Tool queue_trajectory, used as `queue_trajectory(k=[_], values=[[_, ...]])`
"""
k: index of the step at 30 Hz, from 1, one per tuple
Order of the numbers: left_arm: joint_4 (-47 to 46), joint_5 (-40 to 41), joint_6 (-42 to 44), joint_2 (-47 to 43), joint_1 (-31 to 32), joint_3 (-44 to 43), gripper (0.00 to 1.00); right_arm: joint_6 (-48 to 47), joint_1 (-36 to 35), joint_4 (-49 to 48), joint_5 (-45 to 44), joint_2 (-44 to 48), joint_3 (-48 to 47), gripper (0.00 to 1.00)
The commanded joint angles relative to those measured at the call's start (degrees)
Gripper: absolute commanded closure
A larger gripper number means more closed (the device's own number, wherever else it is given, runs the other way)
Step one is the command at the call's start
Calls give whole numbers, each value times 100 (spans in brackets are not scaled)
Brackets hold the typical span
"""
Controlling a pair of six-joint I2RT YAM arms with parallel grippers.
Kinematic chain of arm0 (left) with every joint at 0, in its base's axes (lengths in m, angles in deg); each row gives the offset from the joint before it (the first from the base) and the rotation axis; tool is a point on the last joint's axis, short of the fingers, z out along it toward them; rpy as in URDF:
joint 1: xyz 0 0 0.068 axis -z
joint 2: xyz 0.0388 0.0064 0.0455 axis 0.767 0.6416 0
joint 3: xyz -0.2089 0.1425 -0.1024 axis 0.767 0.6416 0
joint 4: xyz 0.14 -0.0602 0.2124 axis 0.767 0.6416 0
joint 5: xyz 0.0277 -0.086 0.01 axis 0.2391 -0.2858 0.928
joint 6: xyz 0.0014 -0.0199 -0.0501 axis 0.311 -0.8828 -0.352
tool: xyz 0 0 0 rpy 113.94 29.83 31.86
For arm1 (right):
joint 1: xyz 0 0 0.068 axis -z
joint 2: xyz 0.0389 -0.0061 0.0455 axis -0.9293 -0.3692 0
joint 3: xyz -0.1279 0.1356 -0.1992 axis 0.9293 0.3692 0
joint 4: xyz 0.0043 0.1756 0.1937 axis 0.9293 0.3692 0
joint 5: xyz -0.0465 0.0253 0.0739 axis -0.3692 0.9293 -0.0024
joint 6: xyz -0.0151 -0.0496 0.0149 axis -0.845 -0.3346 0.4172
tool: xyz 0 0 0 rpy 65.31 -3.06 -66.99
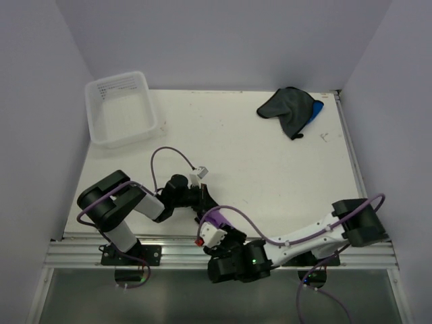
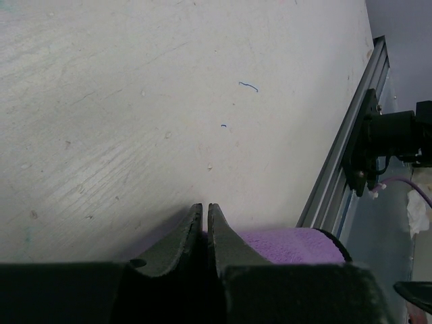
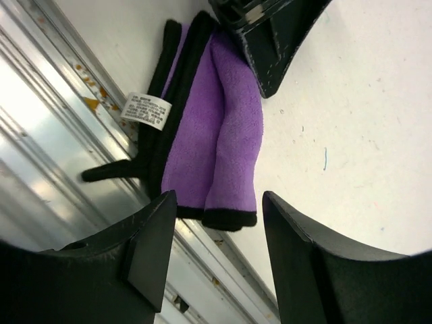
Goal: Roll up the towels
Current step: Roll the towel
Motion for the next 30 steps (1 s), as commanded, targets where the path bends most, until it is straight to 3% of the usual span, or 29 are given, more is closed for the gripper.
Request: queue_trajectory(k=[1, 7, 12, 17, 20, 25, 30], values=[[582, 318, 87, 217, -6, 108, 89, 224, -27, -731, 387, 1242, 435, 42], [626, 389, 69, 93, -32, 126, 89, 398, 323, -1804, 1283, 2693, 1419, 42], [643, 459, 69, -12, -32, 187, 89, 846, 1657, -2869, 2846, 3960, 2527, 46], [687, 512, 104, -74, -41, 196, 89, 1303, 2334, -2869, 3077, 3883, 2738, 48], [863, 582, 148, -179, -41, 187, 90, 2215, 3071, -3201, 3612, 4092, 3237, 48], [1013, 696, 219, -355, -50, 214, 90, 2727, 3926, -3702, 4543, 4287, 3828, 49], [987, 662, 236, -302, -50, 196, 91, 3044, 4446, -4362, 5230, 3603, 4022, 45]])
